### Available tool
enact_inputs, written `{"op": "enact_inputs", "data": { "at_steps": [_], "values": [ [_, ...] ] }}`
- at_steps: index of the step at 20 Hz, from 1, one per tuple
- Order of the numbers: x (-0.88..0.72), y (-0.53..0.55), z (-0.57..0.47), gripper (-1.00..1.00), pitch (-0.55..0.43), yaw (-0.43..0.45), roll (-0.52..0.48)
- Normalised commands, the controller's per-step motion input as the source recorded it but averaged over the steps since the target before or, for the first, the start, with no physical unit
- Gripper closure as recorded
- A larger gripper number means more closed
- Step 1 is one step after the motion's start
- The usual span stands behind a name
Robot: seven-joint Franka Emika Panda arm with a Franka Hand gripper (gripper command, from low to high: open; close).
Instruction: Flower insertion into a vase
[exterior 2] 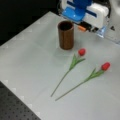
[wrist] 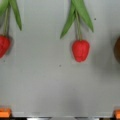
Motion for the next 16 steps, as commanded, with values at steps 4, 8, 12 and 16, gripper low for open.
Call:
{"op": "enact_inputs", "data": {
  "at_steps": [4, 8, 12, 16],
  "values": [
    [0.06, 0.0, -0.08, -1.0, 0.059, 0.123, -0.076],
    [0.19, -0.02, -0.22, -1.0, 0.053, 0.101, -0.07],
    [0.23, -0.07, -0.24, -1.0, 0.029, 0.143, -0.043],
    [0.2, -0.11, -0.17, -1.0, 0.03, 0.163, -0.068]
  ]
}}
